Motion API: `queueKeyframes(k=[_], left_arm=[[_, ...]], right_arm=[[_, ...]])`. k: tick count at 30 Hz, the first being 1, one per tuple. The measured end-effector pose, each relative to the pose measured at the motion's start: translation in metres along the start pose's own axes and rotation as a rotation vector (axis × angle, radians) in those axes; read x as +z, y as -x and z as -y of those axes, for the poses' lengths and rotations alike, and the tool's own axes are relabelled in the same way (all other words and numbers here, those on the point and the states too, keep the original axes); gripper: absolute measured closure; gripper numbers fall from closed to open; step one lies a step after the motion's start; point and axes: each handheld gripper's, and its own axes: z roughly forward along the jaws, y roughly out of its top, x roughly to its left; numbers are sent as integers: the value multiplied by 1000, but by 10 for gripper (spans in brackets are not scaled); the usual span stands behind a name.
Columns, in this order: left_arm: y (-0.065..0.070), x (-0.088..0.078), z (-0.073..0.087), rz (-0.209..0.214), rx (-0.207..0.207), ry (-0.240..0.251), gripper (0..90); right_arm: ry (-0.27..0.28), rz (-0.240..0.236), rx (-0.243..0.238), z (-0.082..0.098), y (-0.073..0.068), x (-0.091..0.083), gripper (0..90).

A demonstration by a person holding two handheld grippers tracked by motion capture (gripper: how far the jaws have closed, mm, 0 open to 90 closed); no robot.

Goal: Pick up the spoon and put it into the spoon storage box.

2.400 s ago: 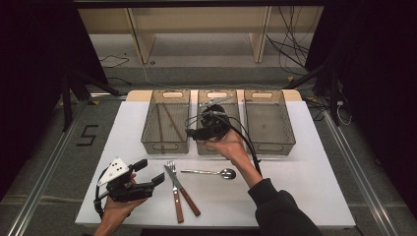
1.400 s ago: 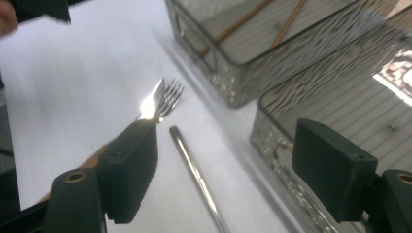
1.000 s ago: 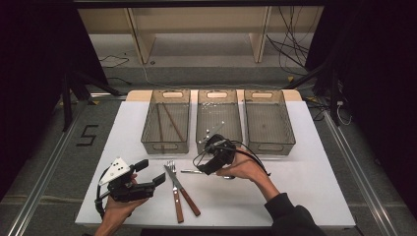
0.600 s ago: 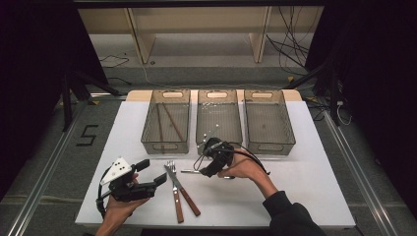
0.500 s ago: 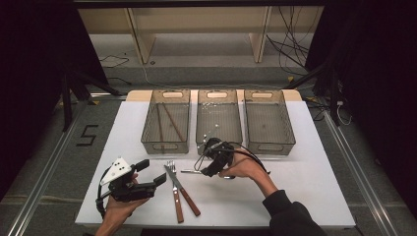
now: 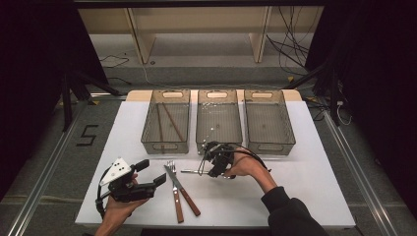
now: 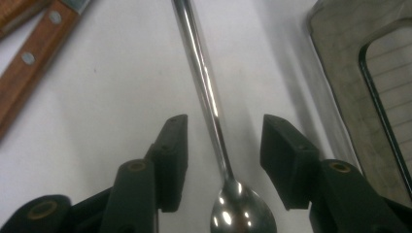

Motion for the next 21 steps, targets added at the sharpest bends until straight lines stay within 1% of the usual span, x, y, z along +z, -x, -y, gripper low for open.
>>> queueKeyframes(k=[3, 4, 6, 8, 9, 11, 16, 21], left_arm=[[0, 0, 0, 2, 0, 0, 151], [0, 0, 0, 2, 0, -1, 151], [0, 0, 0, 3, 3, -2, 151], [0, 0, 0, 3, 2, 0, 151], [0, 0, 0, 3, 2, 0, 151], [0, 0, 0, 3, 2, 0, 151], [0, 0, 0, 4, 3, -1, 151], [0, 0, 0, 4, 3, -1, 151]], right_arm=[[-37, 7, -22, 1, 1, 0, 583], [-37, 7, -22, 1, 1, 0, 583], [-58, 8, -38, 0, 2, 2, 608], [-62, 8, -40, 0, 2, 3, 617], [-77, 6, -50, 0, 2, 3, 630], [-80, 2, -53, 0, 2, 4, 643], [-110, 10, -77, -1, 2, 7, 672], [-136, 12, -85, -2, 2, 10, 698]])
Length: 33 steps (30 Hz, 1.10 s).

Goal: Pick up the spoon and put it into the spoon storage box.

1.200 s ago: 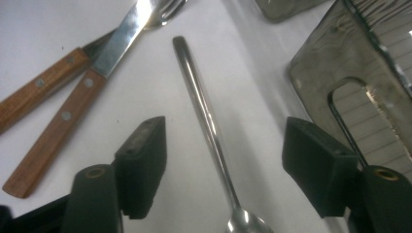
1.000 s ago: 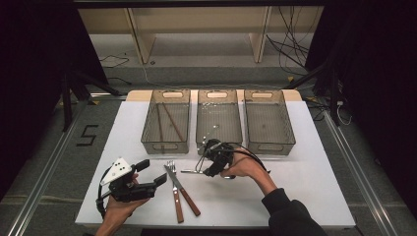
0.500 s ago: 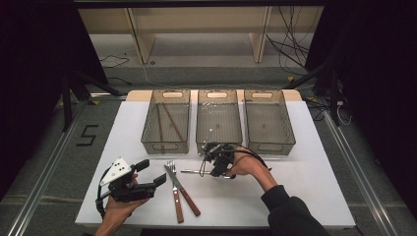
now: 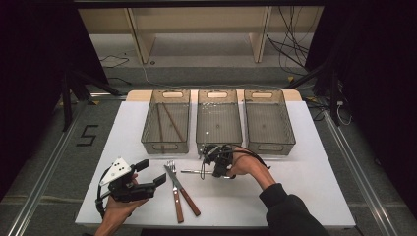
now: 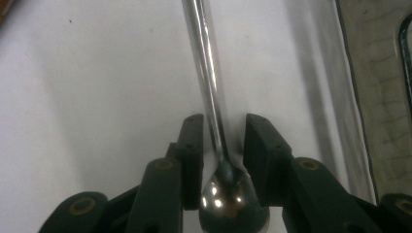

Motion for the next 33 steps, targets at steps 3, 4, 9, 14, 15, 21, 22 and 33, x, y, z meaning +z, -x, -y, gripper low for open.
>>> queueKeyframes(k=[3, 4, 9, 14, 15, 21, 22, 33], left_arm=[[0, 0, 0, 0, 0, 1, 151], [0, 0, 0, 0, 0, 1, 151], [0, 0, 0, -1, 1, 1, 151], [1, 0, 0, 0, 1, 1, 151], [1, 0, 0, 0, 2, 0, 151], [0, 0, 0, 0, 2, 1, 150], [1, 0, 0, 0, 2, 0, 150], [1, 0, 0, 0, 2, 1, 151]], right_arm=[[-4, -5, -3, 0, 0, 0, 712], [-8, -10, -6, -1, 0, 0, 725], [-28, -11, -21, -4, 0, 1, 761], [-55, -12, -41, -8, -2, 1, 801], [-64, -11, -49, -8, -2, 1, 810], [-76, -10, -69, -11, -4, 2, 838], [-76, -10, -69, -11, -4, 2, 838], [-100, -2, -106, -13, -7, 0, 869]])
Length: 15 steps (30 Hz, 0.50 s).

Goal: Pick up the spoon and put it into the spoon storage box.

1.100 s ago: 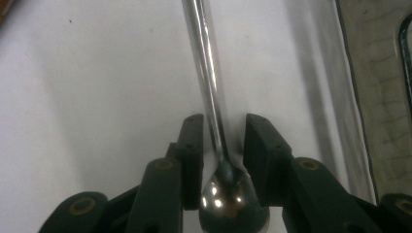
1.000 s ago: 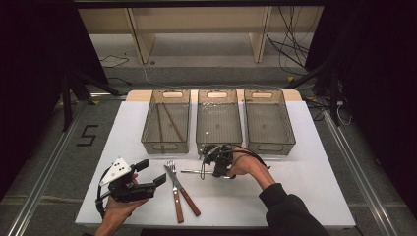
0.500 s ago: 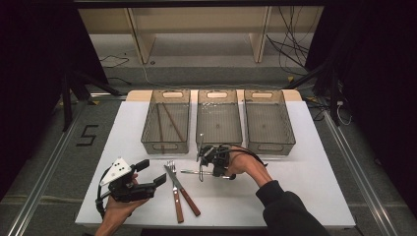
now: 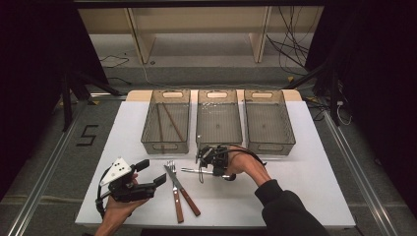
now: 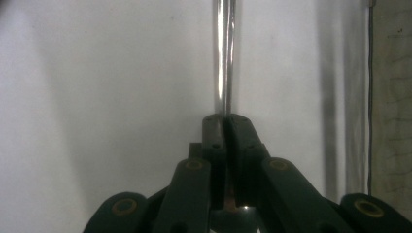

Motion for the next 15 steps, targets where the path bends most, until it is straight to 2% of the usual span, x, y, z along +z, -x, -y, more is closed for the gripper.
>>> queueKeyframes(k=[13, 15], left_arm=[[0, 0, 0, -1, 1, 0, 151], [0, 0, 0, -2, 1, 0, 151]], right_arm=[[20, -19, 23, 1, 1, -1, 870], [10, -23, 27, 1, 1, -2, 870]])
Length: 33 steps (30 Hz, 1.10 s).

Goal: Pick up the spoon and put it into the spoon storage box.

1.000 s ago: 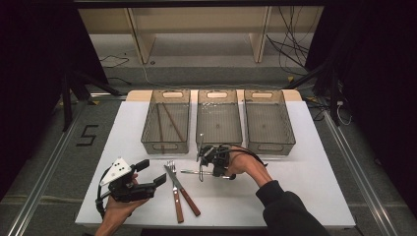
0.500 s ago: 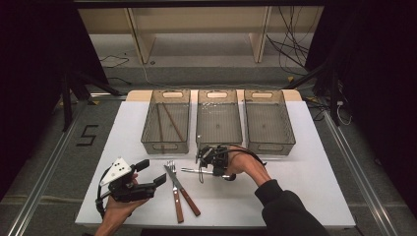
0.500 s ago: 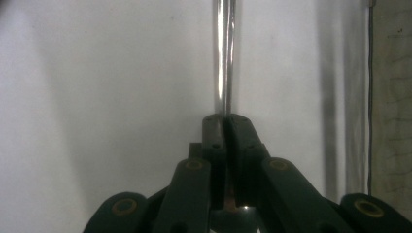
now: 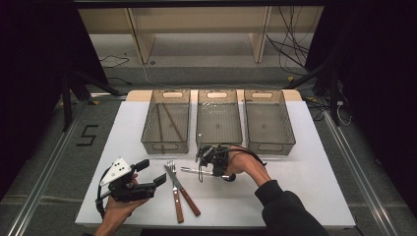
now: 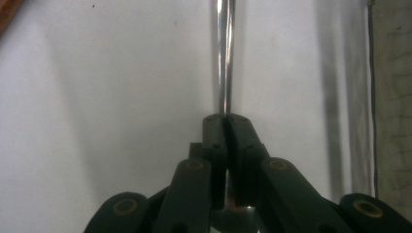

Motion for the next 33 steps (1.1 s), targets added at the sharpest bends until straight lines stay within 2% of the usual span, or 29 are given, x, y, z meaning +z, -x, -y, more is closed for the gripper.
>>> queueKeyframes(k=[10, 16, 19, 21, 26, 33], left_arm=[[0, 0, 0, 1, -1, 0, 151], [0, 0, 0, 1, -1, 0, 151], [0, 0, 0, 1, 0, 0, 151], [0, 0, 0, 1, 0, 0, 151], [0, 0, 0, 1, 0, 0, 151], [0, 0, 0, 2, 0, -1, 151]], right_arm=[[13, -5, 29, 2, 1, -2, 871], [46, 2, 43, 4, 3, -7, 870], [59, -12, 59, 6, 4, -13, 870], [91, -10, 71, 8, 5, -18, 870], [126, -15, 69, 10, 7, -26, 870], [199, 3, 98, 11, 12, -50, 871]])
